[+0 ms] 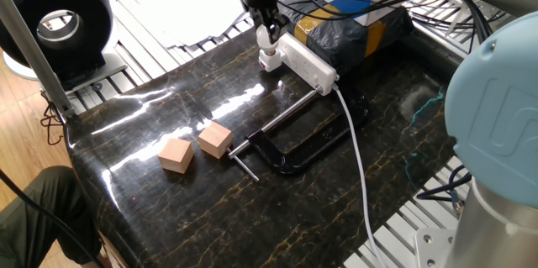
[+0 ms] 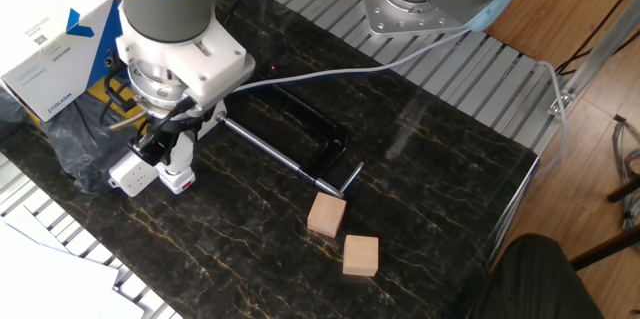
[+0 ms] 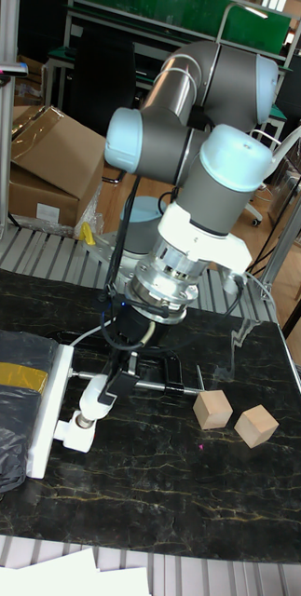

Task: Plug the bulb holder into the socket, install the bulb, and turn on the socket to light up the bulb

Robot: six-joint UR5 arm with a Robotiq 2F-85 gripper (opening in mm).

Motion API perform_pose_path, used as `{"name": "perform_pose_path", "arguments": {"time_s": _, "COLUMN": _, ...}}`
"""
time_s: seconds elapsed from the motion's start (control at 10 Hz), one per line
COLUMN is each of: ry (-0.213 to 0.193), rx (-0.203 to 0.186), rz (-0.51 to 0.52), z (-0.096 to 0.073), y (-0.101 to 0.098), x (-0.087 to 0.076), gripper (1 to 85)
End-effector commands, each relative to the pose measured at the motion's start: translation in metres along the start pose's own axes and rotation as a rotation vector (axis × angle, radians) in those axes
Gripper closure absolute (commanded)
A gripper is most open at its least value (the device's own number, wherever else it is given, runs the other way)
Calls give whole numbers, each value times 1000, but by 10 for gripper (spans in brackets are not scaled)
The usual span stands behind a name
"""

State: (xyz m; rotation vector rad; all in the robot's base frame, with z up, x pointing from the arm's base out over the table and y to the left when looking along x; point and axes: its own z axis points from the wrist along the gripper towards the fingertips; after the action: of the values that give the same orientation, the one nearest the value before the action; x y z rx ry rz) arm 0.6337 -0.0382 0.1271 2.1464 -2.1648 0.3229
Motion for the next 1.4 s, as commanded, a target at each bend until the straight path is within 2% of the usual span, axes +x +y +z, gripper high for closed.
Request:
{"name": "perform_pose_path", "arguments": {"time_s": 0.0, "ry": -32, "rx": -11, "rz": -5, "z": -1, "y": 5, "x": -2, "gripper": 847}}
{"name": "perform_pose_path", "arguments": {"time_s": 0.2, "ry": -56, "rx": -16, "rz": -13, "z": 0, "y": 9, "x": -4, "gripper": 847}}
{"name": "perform_pose_path", "arguments": {"time_s": 0.5, "ry": -50, "rx": -25, "rz": -6, "z": 0, "y": 10, "x": -5, "gripper": 847}}
{"name": "perform_pose_path", "arguments": {"time_s": 0.8, "ry": -80, "rx": -40, "rz": 30, "z": 0, "y": 14, "x": -13, "gripper": 847}}
{"name": "perform_pose_path", "arguments": {"time_s": 1.0, "ry": -97, "rx": -22, "rz": 21, "z": -1, "y": 9, "x": -18, "gripper": 847}}
{"name": "perform_pose_path", "arguments": {"time_s": 1.3, "ry": -91, "rx": -4, "rz": -9, "z": -1, "y": 4, "x": -16, "gripper": 847}}
